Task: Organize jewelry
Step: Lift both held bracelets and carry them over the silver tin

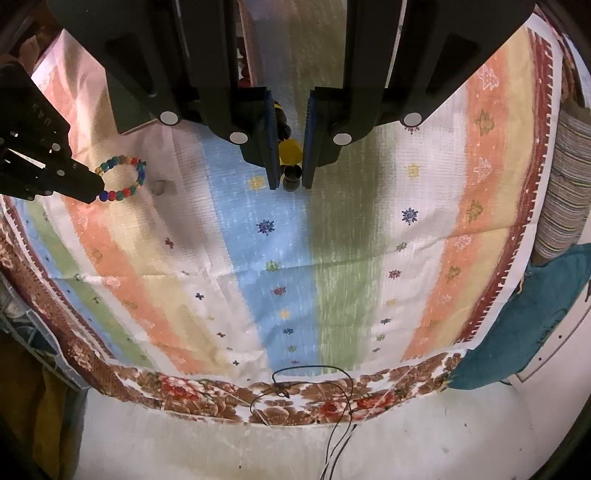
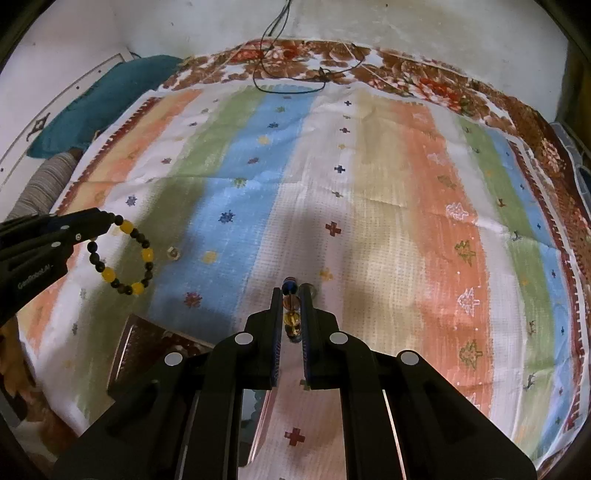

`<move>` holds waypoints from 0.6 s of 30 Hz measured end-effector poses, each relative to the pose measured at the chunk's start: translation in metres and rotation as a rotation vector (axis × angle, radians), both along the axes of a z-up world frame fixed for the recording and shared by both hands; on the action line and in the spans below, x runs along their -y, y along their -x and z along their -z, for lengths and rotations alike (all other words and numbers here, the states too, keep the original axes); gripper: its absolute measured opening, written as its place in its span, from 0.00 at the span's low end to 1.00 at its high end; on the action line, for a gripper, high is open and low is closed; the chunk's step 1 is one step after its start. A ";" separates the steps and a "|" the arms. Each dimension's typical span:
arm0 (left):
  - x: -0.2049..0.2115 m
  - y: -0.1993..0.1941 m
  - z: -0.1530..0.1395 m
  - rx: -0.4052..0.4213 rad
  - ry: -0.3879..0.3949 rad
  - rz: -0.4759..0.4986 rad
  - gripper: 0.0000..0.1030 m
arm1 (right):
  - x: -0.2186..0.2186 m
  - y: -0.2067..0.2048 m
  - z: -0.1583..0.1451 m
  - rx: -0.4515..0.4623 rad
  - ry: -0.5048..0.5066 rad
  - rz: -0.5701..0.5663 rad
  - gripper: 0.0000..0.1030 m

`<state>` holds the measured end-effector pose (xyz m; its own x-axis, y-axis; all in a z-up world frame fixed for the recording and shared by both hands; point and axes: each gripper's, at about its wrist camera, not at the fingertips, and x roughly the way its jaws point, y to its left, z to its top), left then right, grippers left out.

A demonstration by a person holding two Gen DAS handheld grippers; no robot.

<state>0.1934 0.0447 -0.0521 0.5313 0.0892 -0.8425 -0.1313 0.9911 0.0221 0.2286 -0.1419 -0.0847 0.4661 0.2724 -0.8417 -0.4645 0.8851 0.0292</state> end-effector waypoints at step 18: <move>0.017 0.027 -0.029 0.059 0.018 0.024 0.11 | 0.011 0.026 -0.025 0.033 -0.091 -0.001 0.10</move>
